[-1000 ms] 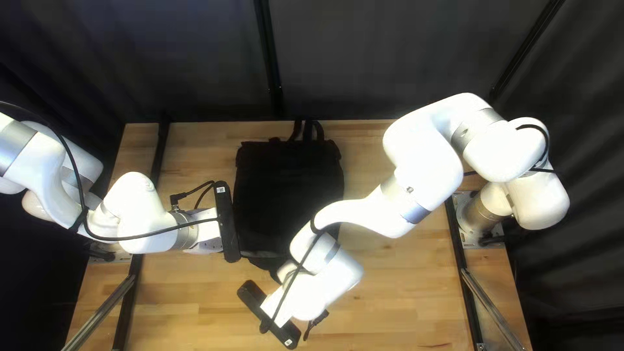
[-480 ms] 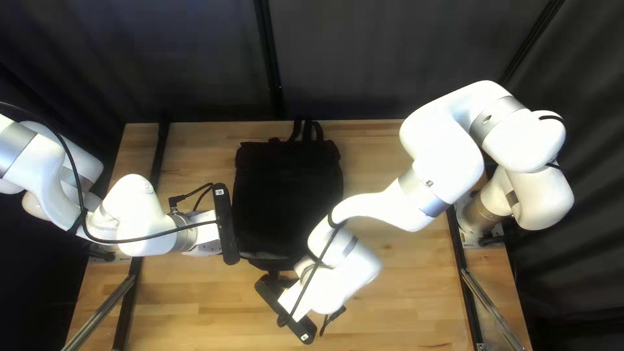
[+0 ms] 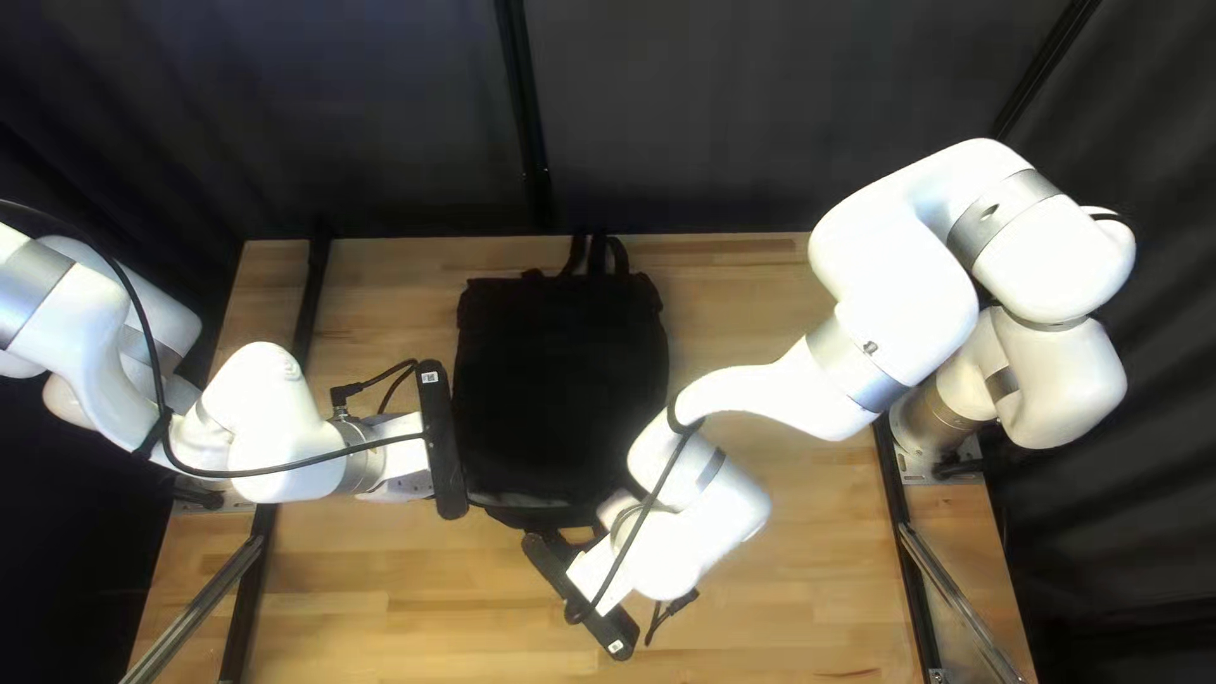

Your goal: Remove a lunch box from a kids backpack

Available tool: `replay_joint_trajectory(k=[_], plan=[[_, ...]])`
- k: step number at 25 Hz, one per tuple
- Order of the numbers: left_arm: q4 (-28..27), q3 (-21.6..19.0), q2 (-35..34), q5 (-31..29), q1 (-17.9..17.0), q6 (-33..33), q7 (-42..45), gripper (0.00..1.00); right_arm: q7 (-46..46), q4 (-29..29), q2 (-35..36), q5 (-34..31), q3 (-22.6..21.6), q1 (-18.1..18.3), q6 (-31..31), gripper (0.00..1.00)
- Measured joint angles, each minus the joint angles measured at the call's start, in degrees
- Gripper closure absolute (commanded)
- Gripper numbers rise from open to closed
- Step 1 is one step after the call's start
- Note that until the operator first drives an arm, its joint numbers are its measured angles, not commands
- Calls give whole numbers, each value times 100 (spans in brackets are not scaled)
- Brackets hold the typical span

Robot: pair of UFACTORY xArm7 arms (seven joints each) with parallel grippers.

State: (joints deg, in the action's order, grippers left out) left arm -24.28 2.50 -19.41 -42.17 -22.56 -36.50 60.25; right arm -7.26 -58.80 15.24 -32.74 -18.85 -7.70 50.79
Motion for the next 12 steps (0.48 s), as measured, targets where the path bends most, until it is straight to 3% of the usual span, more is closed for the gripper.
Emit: replay_joint_trajectory(k=[12], plan=[[-99, -28, 35, 43, -46, -73, -65, 100, 65, 936, -675, 184, 67, 240, -454, 100]])
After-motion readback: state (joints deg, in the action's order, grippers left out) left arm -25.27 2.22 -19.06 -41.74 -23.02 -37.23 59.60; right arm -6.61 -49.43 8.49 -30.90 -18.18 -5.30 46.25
